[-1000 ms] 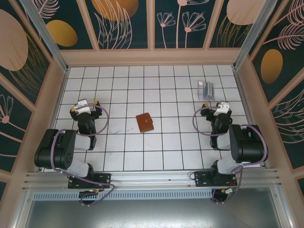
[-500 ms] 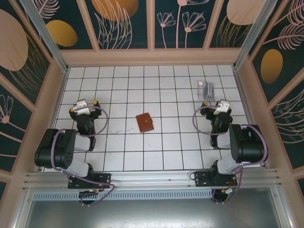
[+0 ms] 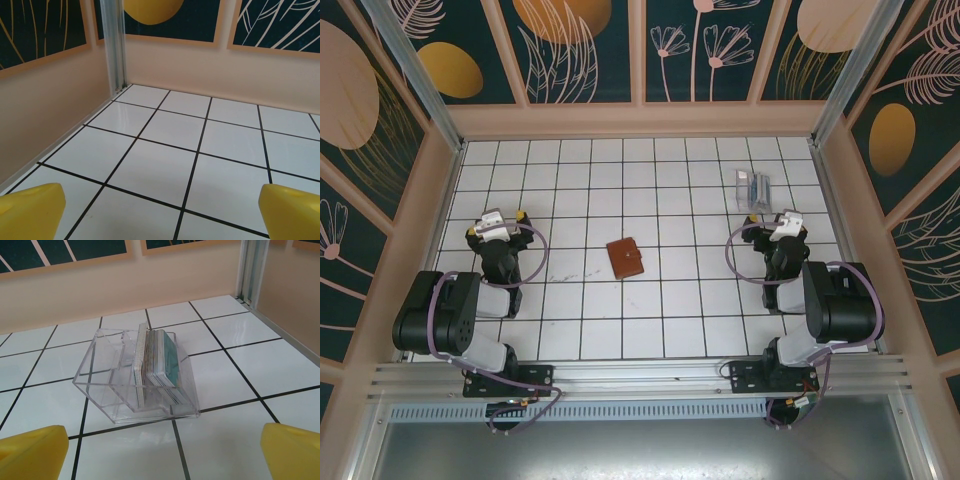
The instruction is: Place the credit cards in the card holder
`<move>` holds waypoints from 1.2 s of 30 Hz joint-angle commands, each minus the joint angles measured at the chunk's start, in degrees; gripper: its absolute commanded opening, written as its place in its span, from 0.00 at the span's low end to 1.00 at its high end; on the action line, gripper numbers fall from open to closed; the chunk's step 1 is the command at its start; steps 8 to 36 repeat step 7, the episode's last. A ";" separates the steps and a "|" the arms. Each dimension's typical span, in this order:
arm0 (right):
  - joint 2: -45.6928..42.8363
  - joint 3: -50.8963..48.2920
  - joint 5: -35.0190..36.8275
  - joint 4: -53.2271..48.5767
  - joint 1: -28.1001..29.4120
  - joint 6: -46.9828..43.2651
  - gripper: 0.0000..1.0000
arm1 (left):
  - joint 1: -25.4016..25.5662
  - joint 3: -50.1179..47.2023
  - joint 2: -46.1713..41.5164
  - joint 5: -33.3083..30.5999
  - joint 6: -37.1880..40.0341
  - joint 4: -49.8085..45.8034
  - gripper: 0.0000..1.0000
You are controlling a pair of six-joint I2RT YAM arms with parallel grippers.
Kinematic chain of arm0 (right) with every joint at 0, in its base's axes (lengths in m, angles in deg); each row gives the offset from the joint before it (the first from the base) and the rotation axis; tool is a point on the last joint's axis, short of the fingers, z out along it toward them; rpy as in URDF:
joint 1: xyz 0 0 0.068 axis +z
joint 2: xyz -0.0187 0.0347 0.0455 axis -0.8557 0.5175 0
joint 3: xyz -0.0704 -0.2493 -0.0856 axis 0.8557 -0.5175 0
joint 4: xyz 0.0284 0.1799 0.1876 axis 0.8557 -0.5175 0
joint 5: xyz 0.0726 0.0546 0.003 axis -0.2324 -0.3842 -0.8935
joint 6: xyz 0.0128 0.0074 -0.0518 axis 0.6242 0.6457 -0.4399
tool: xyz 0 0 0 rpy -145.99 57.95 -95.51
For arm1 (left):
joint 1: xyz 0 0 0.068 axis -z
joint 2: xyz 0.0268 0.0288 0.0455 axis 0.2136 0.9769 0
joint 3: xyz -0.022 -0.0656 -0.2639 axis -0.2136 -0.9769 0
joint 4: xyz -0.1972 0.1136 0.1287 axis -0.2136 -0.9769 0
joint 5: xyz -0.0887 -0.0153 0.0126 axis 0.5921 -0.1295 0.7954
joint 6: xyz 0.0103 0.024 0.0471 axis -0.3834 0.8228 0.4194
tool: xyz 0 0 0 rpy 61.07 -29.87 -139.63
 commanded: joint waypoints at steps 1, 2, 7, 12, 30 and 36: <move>0.02 1.14 -0.73 1.09 0.12 0.08 0.99 | -0.37 -0.65 -0.16 0.68 -0.70 2.53 0.99; 0.04 1.15 -0.70 1.07 0.09 0.04 0.99 | -0.37 -0.67 -0.16 0.67 -0.70 2.53 0.99; -0.06 1.04 -0.71 1.24 0.08 0.08 0.99 | -0.37 -0.60 -0.08 0.57 -0.69 2.36 0.99; -0.06 1.04 -0.71 1.24 0.08 0.08 0.99 | -0.37 -0.60 -0.08 0.57 -0.69 2.36 0.99; -0.06 1.04 -0.71 1.24 0.08 0.08 0.99 | -0.37 -0.60 -0.08 0.57 -0.69 2.36 0.99; -0.06 1.04 -0.71 1.24 0.08 0.08 0.99 | -0.37 -0.60 -0.08 0.57 -0.69 2.36 0.99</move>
